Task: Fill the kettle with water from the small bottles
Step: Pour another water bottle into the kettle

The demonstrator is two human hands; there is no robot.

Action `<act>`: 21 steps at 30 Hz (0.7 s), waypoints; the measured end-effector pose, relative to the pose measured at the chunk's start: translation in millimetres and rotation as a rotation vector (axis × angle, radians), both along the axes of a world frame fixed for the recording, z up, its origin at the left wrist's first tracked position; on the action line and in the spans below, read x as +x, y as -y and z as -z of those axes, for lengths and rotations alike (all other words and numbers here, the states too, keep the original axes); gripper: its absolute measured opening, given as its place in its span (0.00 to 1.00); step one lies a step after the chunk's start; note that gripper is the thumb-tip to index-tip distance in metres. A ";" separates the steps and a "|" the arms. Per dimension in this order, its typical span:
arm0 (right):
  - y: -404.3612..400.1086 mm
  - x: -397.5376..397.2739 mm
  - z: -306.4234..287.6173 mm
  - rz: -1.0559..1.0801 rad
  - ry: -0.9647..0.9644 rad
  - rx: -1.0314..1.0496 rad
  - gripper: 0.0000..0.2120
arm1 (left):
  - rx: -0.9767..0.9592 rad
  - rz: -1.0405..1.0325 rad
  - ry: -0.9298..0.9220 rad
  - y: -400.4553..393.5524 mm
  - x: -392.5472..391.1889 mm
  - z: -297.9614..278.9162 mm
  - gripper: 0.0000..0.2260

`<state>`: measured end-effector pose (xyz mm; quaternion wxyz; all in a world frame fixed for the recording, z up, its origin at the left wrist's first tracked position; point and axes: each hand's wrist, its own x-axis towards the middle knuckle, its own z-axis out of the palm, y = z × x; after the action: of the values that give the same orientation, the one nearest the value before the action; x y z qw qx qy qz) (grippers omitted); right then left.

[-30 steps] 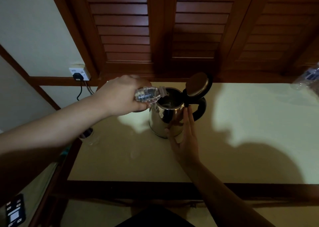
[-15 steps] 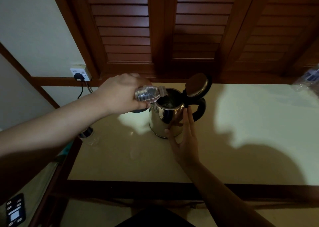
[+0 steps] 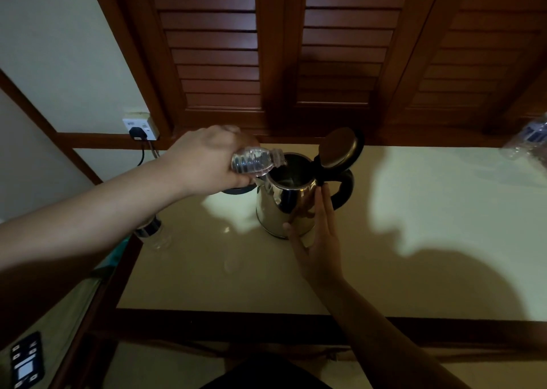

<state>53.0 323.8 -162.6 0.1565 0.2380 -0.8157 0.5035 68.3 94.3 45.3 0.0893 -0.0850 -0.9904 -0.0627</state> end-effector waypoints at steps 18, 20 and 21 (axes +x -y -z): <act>-0.8 0.5 -1.4 0.010 0.000 0.019 0.45 | -0.093 -0.028 0.020 -3.3 0.7 -7.4 0.25; -0.8 0.5 -1.3 0.008 0.006 0.022 0.45 | -0.100 -0.028 0.028 -3.1 0.4 -8.5 0.26; -0.7 0.5 -1.1 0.005 0.012 0.020 0.45 | -0.107 -0.027 0.031 -3.4 0.3 -8.9 0.26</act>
<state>53.5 324.5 -161.5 0.1507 0.2345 -0.8222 0.4962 68.7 97.7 54.2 0.0703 -0.0751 -0.9946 -0.0098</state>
